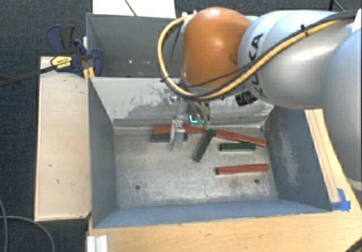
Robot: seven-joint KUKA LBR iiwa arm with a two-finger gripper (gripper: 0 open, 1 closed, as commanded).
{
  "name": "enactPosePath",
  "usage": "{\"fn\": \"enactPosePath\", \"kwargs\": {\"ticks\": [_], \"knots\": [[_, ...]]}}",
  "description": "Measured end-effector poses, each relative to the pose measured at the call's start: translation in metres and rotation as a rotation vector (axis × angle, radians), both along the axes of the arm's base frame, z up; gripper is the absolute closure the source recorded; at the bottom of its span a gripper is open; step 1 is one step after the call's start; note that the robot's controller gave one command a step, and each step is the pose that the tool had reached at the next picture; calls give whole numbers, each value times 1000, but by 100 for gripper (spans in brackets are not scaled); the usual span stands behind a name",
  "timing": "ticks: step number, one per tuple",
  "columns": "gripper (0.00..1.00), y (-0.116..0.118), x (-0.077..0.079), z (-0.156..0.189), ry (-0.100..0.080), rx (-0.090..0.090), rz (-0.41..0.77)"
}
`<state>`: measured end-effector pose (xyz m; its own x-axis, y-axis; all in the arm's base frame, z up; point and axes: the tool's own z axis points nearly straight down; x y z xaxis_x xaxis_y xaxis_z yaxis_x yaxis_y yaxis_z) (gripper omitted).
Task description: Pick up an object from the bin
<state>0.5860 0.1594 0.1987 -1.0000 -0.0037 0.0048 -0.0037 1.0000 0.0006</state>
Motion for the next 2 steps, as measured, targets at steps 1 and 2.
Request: {"fn": "enactPosePath", "kwargs": {"ticks": [1, 2], "knots": [[0, -79, 4, -131, -4, -1, -143], [0, -131, -16, -97, -7, -3, 9]]}}
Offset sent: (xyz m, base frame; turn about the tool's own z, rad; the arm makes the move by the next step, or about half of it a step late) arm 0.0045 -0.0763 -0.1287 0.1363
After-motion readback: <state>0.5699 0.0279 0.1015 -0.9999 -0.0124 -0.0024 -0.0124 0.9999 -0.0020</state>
